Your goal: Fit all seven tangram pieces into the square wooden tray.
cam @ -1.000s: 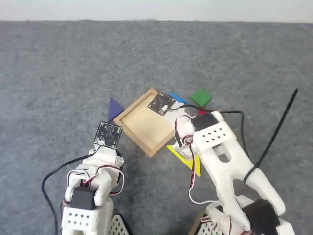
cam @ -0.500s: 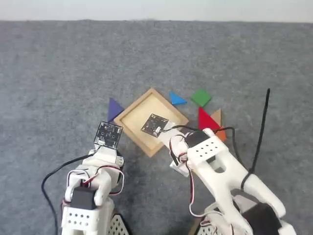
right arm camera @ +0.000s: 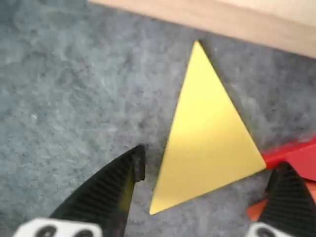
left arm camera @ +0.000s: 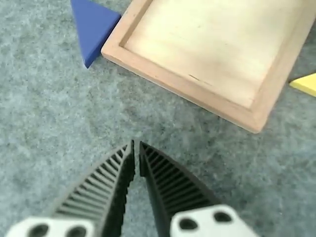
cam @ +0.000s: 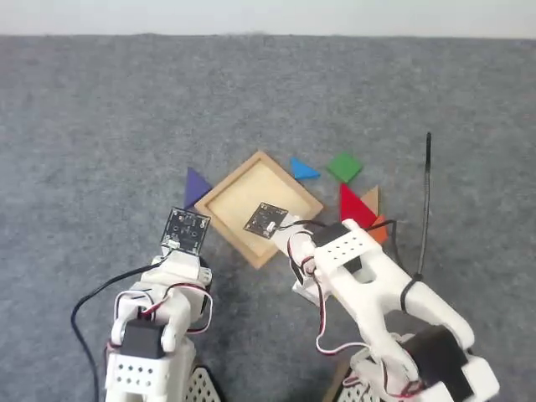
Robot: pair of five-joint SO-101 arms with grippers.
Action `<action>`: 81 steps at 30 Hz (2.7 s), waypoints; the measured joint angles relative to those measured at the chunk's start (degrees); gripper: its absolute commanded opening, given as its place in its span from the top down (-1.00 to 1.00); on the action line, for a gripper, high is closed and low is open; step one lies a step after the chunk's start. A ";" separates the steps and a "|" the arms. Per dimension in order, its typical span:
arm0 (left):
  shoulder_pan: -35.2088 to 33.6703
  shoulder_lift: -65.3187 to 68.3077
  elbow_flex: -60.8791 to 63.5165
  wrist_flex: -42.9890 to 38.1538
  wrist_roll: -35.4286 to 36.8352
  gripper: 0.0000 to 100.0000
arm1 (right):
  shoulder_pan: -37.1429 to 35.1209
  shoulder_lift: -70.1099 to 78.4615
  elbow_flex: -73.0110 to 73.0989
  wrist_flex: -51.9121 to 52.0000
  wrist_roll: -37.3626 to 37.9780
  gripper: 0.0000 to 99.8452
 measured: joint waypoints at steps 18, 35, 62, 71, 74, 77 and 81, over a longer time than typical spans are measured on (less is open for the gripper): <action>0.00 0.00 0.00 0.00 0.00 0.96 | -1.85 0.18 -0.18 -0.53 0.26 0.63; 0.00 0.00 0.00 0.00 0.00 0.96 | -1.93 0.26 -2.46 4.04 8.44 0.46; 0.00 0.00 0.00 0.00 0.00 0.96 | -4.04 7.56 -10.02 4.13 28.04 0.31; 0.00 0.00 0.00 0.00 0.00 0.96 | -6.33 9.49 -8.88 3.87 24.26 0.37; 0.00 0.00 0.00 0.00 0.00 0.96 | -5.45 9.49 -8.88 3.43 23.30 0.63; 0.00 0.00 0.00 0.00 0.00 0.96 | -4.13 9.41 -10.02 3.16 21.19 0.90; 0.00 0.00 0.00 0.00 0.00 0.96 | -2.02 9.41 -10.90 3.16 18.29 0.90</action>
